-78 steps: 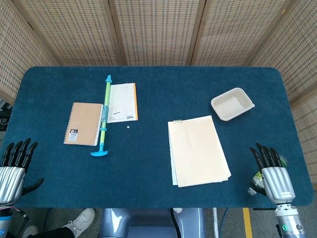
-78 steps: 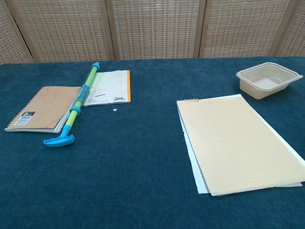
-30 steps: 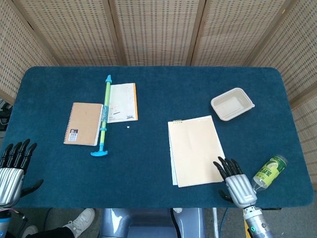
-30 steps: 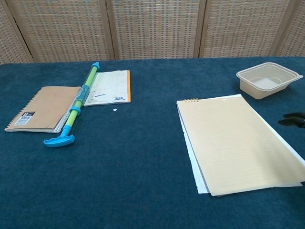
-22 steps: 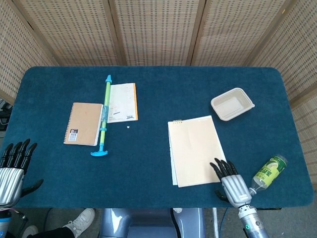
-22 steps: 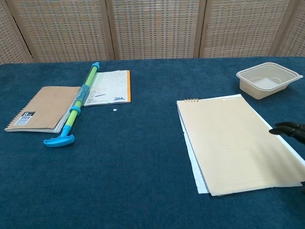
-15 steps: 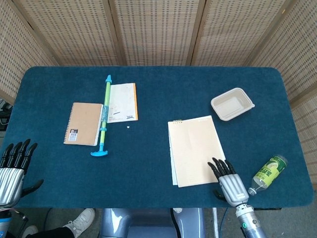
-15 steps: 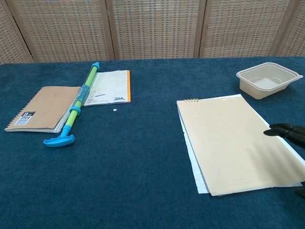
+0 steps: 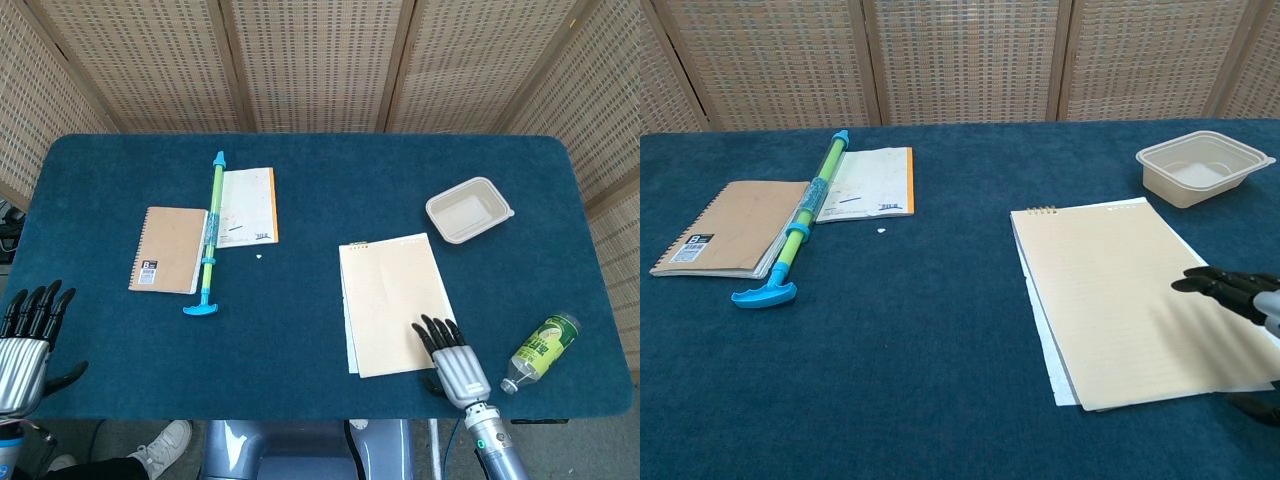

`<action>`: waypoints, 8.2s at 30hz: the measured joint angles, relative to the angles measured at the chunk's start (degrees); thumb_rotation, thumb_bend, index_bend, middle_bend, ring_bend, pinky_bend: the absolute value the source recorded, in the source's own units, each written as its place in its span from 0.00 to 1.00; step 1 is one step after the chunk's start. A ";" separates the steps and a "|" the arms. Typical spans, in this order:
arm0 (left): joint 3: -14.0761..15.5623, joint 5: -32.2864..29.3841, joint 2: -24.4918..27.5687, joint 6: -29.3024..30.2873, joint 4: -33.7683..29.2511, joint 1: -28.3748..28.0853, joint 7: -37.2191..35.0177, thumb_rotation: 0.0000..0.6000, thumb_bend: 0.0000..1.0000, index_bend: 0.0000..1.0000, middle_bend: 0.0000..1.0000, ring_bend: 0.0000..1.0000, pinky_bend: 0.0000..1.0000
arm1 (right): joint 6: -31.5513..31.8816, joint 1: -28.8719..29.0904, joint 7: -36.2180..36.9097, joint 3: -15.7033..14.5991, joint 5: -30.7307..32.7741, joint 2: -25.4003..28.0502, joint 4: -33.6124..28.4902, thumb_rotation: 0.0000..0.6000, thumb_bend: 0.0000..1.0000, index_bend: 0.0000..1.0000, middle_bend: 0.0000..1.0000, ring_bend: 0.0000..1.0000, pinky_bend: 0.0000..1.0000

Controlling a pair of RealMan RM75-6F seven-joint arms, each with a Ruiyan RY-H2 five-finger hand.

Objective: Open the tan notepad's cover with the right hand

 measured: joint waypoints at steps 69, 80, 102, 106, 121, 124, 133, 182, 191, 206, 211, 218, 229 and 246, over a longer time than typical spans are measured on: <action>-0.13 0.38 -0.49 0.16 0.60 -0.21 -1.16 1.00 0.05 0.00 0.00 0.00 0.00 | -3.67 8.51 -2.50 6.80 7.49 -7.05 3.63 1.00 0.72 0.13 0.00 0.00 0.00; -0.21 -0.07 -0.47 -0.32 0.72 -0.42 -1.58 1.00 0.05 0.00 0.00 0.00 0.00 | -6.58 12.76 -6.44 10.82 12.47 -7.74 3.35 1.00 0.72 0.16 0.00 0.00 0.00; 0.00 -0.19 -0.59 -0.71 0.75 -0.55 -1.45 1.00 0.05 0.00 0.00 0.00 0.00 | -5.96 15.69 -5.14 10.81 14.09 -7.36 4.59 1.00 0.85 0.66 0.60 0.58 0.56; -0.02 -0.20 -0.59 -0.70 0.74 -0.57 -1.43 1.00 0.05 0.00 0.00 0.00 0.00 | -5.72 15.47 -4.44 9.60 13.00 -6.55 3.94 1.00 0.85 0.66 0.61 0.59 0.56; 0.11 0.01 -0.73 -0.64 0.71 -0.54 -1.01 1.00 0.05 0.00 0.00 0.00 0.00 | -1.97 12.72 0.07 3.74 4.95 0.67 -1.64 1.00 0.84 0.67 0.62 0.60 0.57; 0.13 0.10 -0.79 -0.68 0.70 -0.58 -0.81 1.00 0.05 0.00 0.00 0.00 0.00 | -0.53 11.58 1.90 2.34 2.96 3.22 -3.74 1.00 0.84 0.67 0.62 0.60 0.57; 0.45 0.94 -0.99 -0.44 0.51 -0.48 -0.08 1.00 0.05 0.00 0.00 0.00 0.00 | 5.00 6.61 3.44 -3.64 -3.13 8.52 -8.67 1.00 0.84 0.67 0.62 0.60 0.57; -0.20 -1.42 -1.63 -2.21 1.54 -1.03 0.00 1.00 0.05 0.00 0.00 0.00 0.00 | 0.32 9.49 0.96 5.39 -2.04 13.77 -12.02 1.00 0.83 0.67 0.61 0.60 0.57; -0.97 -3.62 -1.73 -3.41 1.74 -1.64 -0.32 1.00 0.05 0.00 0.00 0.00 0.00 | -6.61 16.70 -1.01 14.18 9.34 12.66 -8.40 1.00 0.82 0.67 0.61 0.60 0.57; -1.59 -5.72 -1.81 -4.82 1.88 -2.53 -0.26 1.00 0.05 0.00 0.00 0.00 0.00 | -15.70 28.81 -4.03 21.01 24.22 8.25 6.19 1.00 0.82 0.67 0.61 0.60 0.57; -1.81 -6.18 -2.08 -5.14 2.12 -2.88 0.06 1.00 0.05 0.00 0.00 0.00 0.00 | -17.84 31.67 -3.76 21.56 26.84 5.61 12.06 1.00 0.82 0.67 0.61 0.60 0.57; -1.78 -6.00 -2.36 -4.93 2.01 -3.03 0.79 1.00 0.05 0.00 0.00 0.00 0.00 | -20.07 34.55 -2.53 21.04 27.64 2.35 17.95 1.00 0.81 0.67 0.61 0.60 0.57; -1.96 -6.82 -2.70 -5.26 2.25 -3.38 1.13 1.00 0.05 0.00 0.00 0.00 0.00 | -23.26 38.62 -0.23 20.16 28.19 -1.36 23.69 1.00 0.53 0.51 0.43 0.41 0.43; -1.94 -6.86 -2.06 -4.38 2.18 -3.20 -0.19 1.00 0.05 0.00 0.00 0.00 0.00 | -18.82 36.90 -2.26 19.46 31.25 2.83 14.91 1.00 0.19 0.00 0.00 0.00 0.00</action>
